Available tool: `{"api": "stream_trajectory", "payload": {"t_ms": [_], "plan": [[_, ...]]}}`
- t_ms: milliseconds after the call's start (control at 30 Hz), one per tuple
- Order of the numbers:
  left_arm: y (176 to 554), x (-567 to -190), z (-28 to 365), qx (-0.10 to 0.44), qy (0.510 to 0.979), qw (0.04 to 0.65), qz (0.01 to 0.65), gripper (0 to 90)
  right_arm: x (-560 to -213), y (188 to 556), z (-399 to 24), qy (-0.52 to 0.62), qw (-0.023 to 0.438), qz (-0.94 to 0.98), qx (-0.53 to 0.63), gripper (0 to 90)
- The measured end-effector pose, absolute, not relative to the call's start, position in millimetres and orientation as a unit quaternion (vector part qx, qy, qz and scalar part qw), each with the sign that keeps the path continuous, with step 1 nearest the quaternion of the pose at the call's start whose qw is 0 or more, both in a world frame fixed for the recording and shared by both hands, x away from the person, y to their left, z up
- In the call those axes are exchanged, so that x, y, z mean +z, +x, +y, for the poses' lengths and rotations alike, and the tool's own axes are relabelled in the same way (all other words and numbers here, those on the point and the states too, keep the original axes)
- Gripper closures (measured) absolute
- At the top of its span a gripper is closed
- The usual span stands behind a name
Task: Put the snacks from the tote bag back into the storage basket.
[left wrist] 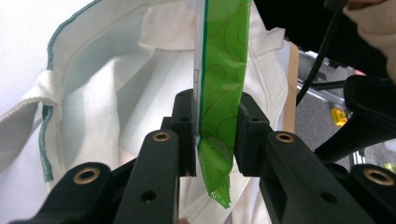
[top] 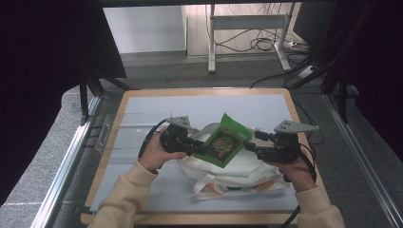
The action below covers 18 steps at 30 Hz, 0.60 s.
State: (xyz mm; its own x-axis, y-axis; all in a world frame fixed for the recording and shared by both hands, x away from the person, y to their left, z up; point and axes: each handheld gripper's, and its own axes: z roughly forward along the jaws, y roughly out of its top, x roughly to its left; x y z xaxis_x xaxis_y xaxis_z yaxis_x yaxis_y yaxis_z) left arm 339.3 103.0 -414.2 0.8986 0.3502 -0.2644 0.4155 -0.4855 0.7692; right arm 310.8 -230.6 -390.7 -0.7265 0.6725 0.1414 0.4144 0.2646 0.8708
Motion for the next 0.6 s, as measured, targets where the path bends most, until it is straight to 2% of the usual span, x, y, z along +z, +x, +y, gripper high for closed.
{"api": "stream_trajectory", "payload": {"t_ms": [233,600], "plan": [[333,-419,107,-0.024,0.852,0.471,0.228,73.5,-409,306,-231,0.362,0.114,0.775,0.505,34.2],[320,-430,111,0.005,0.846,0.478,0.238,73.5,-431,304,-226,0.379,0.091,0.772,0.502,33.0]]}}
